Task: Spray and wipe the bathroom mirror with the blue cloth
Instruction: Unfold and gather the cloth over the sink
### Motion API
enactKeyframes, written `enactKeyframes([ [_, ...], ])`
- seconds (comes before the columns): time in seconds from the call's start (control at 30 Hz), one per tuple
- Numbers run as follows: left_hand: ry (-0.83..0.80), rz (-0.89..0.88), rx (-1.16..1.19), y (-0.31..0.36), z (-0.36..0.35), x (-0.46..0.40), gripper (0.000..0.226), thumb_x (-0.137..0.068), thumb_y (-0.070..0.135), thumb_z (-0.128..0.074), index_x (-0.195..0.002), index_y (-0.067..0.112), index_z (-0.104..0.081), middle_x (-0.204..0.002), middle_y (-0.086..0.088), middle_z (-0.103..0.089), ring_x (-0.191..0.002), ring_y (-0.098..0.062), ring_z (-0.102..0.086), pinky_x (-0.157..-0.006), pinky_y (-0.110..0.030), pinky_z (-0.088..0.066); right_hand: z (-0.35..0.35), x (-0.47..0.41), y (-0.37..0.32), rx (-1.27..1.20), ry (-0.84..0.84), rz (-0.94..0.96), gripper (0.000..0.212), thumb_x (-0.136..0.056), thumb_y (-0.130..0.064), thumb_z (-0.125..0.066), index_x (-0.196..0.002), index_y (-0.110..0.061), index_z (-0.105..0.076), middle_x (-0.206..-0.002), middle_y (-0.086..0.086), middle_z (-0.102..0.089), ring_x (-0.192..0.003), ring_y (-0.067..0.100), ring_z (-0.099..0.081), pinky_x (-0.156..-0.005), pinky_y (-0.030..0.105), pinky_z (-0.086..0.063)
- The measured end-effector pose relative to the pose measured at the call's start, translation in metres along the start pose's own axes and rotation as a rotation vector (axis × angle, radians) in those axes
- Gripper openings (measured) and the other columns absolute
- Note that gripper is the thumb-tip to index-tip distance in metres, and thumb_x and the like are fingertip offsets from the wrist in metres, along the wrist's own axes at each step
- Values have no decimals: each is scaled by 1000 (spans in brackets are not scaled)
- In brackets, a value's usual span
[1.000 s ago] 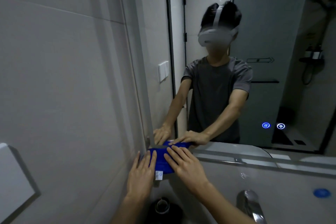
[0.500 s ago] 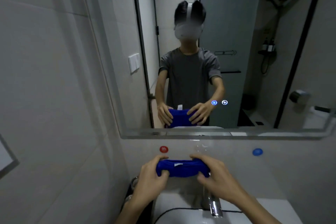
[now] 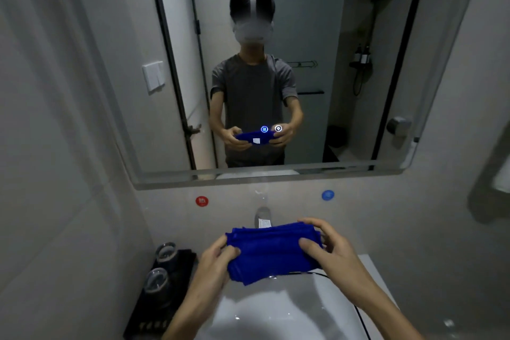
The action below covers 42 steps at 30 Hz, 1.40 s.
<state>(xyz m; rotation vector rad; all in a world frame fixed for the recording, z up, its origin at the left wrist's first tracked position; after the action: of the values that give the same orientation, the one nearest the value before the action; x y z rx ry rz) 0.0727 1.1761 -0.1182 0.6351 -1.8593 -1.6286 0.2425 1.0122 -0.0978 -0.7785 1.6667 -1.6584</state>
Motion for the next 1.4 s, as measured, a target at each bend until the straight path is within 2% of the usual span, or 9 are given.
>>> enactKeyframes([
  [0.1, -25, 44, 159, -2, -9, 9, 28, -97, 3, -47, -121, 4, -62, -112, -21, -71, -108, -38, -66, -92, -47, -53, 9, 15, 5, -85, -30, -22, 41, -87, -27, -73, -125, -32, -60, -116, 1, -70, -104, 25, -69, -75, 46, -59],
  [0.33, -131, 169, 354, -15, -20, 28, 38, -93, 15, -55, -128, 2, -56, -118, -22, -69, -108, -34, -68, -80, -37, -61, 13, 40, 13, -102, -11, -30, 55, -85, -12, -74, -132, -34, -55, -116, 2, -69, -97, 24, -70, -71, 36, -57],
  [0.47, -250, 222, 280, -37, -23, 45, 56, -80, 13, -79, -130, 6, -53, -121, -16, -69, -110, -37, -67, -77, -43, -59, 8, 44, 14, -115, 54, -71, 43, -85, -19, -74, -123, -33, -62, -103, 7, -70, -79, 17, -67, -63, 31, -52],
  [0.67, -432, 262, -89, -49, -24, 56, 81, -64, 34, -90, -135, 26, -52, -125, -5, -69, -114, -27, -66, -98, -45, -52, -10, 45, 10, -11, 23, -99, 45, -82, -22, -78, -121, -37, -61, -107, 1, -72, -91, 20, -72, -72, 35, -60],
  [0.83, -405, 243, -165, -38, -37, 58, 63, -70, 61, -73, -126, 34, -59, -117, 4, -71, -108, -21, -68, -89, -38, -56, -30, 40, 11, 53, 5, -120, 48, -78, -29, -82, -119, -39, -60, -107, -3, -72, -91, 18, -72, -74, 39, -62],
  [1.0, -334, 223, -37, -33, -32, 60, 46, -88, 49, -62, -129, 28, -59, -122, -1, -70, -113, -23, -66, -100, -43, -51, -36, 40, 9, -93, 43, -109, 51, -82, -22, -77, -127, -29, -54, -104, 3, -75, -92, 20, -73, -78, 37, -61],
  [1.13, -280, 220, 31, -36, -29, 58, 39, -91, 39, -58, -127, 25, -56, -112, 1, -74, -102, -20, -71, -81, -30, -57, -41, 42, 18, -54, 158, -90, 45, -87, -24, -73, -127, -31, -54, -117, -4, -66, -93, 12, -71, -72, 25, -58],
  [1.3, -62, 301, 192, -47, -26, 43, 76, -71, 70, -67, -133, 27, -54, -127, -8, -65, -115, -33, -63, -98, -56, -50, -61, 50, 24, 58, 272, -20, 21, -91, -36, -65, -111, -34, -61, -112, -12, -65, -93, -3, -63, -68, 17, -54],
  [1.4, -31, 289, 290, -50, -29, 42, 57, -86, 62, -54, -130, 26, -58, -124, -11, -68, -114, -35, -65, -96, -59, -50, -82, 55, 29, 91, 285, 4, 19, -92, -38, -62, -112, -38, -61, -114, -18, -62, -97, -5, -60, -73, 18, -54],
])
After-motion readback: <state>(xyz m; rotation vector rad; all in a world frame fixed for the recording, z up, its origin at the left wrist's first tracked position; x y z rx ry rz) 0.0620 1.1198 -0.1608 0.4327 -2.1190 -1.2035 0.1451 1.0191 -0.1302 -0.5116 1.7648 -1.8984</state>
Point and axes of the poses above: each hand's wrist, its own x-axis away from the middle knuckle, its own z-axis out of the back of the hand, y = z × x, the point moved 3 cm from there along -x, towards the middle knuckle
